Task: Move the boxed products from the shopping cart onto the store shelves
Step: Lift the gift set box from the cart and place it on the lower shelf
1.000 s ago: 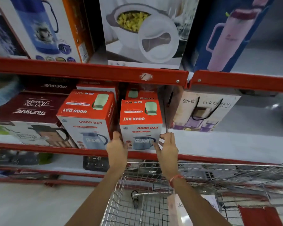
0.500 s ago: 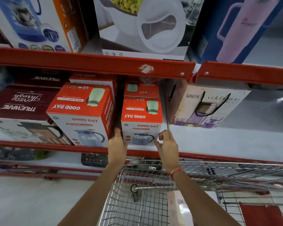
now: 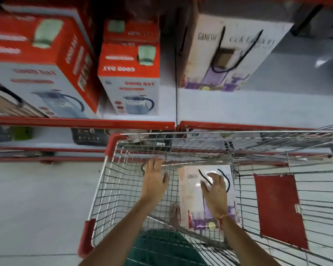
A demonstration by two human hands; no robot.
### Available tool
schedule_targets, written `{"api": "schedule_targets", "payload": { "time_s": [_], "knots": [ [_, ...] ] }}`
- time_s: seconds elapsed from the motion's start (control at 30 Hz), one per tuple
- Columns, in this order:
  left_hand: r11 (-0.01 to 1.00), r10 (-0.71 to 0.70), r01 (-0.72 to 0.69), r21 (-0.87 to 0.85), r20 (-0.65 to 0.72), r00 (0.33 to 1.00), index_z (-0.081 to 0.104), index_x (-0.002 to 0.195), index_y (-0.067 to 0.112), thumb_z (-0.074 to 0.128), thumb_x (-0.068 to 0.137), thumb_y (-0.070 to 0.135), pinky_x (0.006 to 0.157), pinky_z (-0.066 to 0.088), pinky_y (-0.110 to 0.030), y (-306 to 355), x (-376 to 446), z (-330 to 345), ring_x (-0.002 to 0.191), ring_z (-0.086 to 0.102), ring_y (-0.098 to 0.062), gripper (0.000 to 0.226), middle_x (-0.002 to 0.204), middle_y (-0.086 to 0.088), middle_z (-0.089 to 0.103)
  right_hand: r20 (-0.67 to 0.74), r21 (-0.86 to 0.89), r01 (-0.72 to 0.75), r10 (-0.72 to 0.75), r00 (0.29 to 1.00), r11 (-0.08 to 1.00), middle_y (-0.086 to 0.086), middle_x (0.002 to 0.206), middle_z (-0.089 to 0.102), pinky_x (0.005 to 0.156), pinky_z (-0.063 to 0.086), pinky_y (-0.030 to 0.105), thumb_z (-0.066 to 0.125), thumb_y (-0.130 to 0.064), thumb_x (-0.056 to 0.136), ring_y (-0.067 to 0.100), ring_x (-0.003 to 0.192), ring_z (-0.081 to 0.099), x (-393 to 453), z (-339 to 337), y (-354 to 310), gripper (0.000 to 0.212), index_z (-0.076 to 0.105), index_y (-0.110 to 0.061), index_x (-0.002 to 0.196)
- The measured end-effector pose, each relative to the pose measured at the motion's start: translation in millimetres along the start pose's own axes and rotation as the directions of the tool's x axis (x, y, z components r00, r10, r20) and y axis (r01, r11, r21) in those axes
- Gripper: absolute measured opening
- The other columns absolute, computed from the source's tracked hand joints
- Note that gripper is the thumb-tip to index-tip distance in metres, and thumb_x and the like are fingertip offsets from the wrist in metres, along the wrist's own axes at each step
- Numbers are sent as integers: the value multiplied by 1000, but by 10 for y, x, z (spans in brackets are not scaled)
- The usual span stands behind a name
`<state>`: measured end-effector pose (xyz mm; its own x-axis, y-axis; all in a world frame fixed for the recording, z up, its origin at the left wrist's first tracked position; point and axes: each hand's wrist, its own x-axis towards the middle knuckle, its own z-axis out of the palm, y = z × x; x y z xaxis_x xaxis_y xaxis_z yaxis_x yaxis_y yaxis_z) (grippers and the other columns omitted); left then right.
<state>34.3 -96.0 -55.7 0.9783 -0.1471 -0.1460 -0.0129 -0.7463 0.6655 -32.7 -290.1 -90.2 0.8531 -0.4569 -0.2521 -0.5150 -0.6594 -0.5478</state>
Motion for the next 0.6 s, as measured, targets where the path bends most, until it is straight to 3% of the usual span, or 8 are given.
{"api": "schedule_targets", "payload": {
  "time_s": [0.1, 0.2, 0.3, 0.4, 0.47, 0.53, 0.6],
  "knots": [
    [979, -195, 205, -20, 218, 956, 46, 127, 13, 59, 87, 20, 103, 42, -31, -27, -164, 466, 123, 45, -23, 43, 134, -7, 45, 116, -78, -263, 270, 956, 962, 26, 135, 43, 104, 40, 49, 68, -32, 85, 39, 125, 40, 81, -71, 647, 69, 38, 4, 136],
    [889, -407, 458, -22, 421, 811, 45, 130, 10, 59, 87, 33, 94, 44, -29, -32, -219, 865, 119, 52, -26, 50, 135, -10, 50, 210, -57, -443, 445, 871, 895, 27, 148, 33, 112, 32, 51, 72, -43, 79, 42, 135, 32, 253, -158, 1149, 93, 25, 4, 145],
    [772, -509, 633, -56, 541, 670, 43, 130, 4, 63, 83, 40, 80, 51, -28, -6, -173, 1177, 116, 56, -30, 63, 134, -15, 53, 322, 20, -541, 507, 800, 841, 22, 145, 42, 101, 45, 49, 66, -65, 72, 40, 128, 46, 471, -177, 1436, 99, 32, -4, 143],
    [653, -558, 752, -90, 614, 558, 30, 139, 5, 71, 78, 32, 79, 42, -22, 26, -119, 1430, 124, 50, -32, 78, 143, -17, 43, 429, 38, -526, 462, 776, 850, 19, 110, 67, 65, 50, 32, 72, -69, 61, 40, 105, 63, 676, -172, 1482, 89, 54, -2, 118],
    [609, -563, 787, -97, 647, 515, 33, 137, 5, 77, 72, 25, 84, 44, -24, 1, -104, 1578, 124, 50, -32, 81, 140, -16, 47, 522, 5, -528, 448, 726, 849, 9, 77, 67, 57, 49, 32, 79, -62, 57, 30, 78, 69, 783, -149, 1466, 77, 60, -1, 98],
    [589, -552, 800, -113, 666, 501, 42, 130, 8, 83, 63, 25, 88, 52, -30, -65, -94, 1713, 116, 57, -29, 81, 131, -14, 57, 586, -58, -520, 451, 673, 852, -10, 43, 49, 43, 39, 22, 78, -71, 43, 6, 38, 46, 859, -124, 1478, 75, 54, -10, 79],
    [584, -533, 802, -125, 686, 496, 48, 127, 9, 85, 60, 27, 85, 55, -29, -139, -100, 1804, 111, 61, -26, 78, 125, -12, 62, 609, -40, -551, 458, 647, 833, -11, 37, 36, 41, 30, 17, 78, -66, 47, 3, 30, 29, 895, -96, 1527, 62, 49, -15, 67]
  ]
}}
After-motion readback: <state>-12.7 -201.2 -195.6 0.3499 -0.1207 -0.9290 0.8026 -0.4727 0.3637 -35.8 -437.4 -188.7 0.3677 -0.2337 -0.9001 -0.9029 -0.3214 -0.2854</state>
